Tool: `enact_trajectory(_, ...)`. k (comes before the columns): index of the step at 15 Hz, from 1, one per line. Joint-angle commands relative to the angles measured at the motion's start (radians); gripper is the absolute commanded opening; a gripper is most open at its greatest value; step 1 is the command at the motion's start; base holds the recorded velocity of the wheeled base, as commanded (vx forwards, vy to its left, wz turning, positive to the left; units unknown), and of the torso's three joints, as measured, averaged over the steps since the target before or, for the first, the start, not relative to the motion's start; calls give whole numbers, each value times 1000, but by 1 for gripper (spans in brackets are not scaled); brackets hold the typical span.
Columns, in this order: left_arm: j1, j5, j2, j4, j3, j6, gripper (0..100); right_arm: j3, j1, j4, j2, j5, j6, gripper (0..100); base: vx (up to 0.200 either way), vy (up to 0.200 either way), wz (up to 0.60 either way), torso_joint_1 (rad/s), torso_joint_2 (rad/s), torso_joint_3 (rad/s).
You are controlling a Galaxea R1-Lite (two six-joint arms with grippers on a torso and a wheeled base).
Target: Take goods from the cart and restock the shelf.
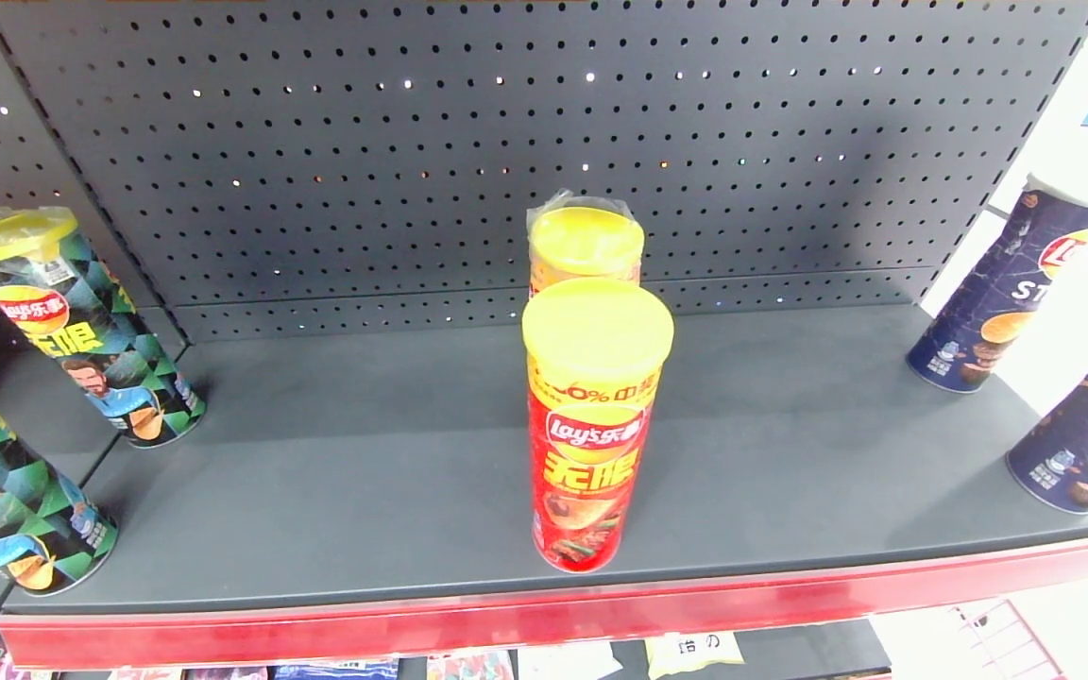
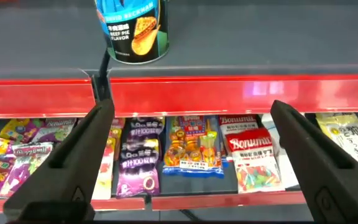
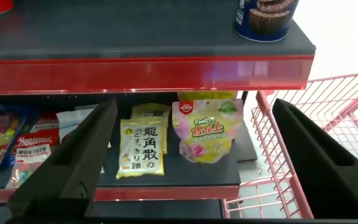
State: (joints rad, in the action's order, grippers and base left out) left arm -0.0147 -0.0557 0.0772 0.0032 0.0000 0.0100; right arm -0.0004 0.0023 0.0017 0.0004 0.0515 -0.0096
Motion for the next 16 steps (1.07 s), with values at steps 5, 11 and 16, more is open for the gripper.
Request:
enact_trajectory(5, 10, 28, -77, -2, 0, 11, 100, -1, -1, 0, 0, -85, 19, 100, 0, 0, 0, 0, 0, 0)
enact_trajectory(11, 10, 28, -77, -2, 0, 2, 100, 0, -1, 0, 0, -76, 7, 100, 0, 0, 0, 0, 0, 0)
enact_trajectory(16, 10, 28, -77, -2, 0, 2, 100, 0, -1, 0, 0, -76, 8, 100, -160, 0, 0, 7, 3, 1)
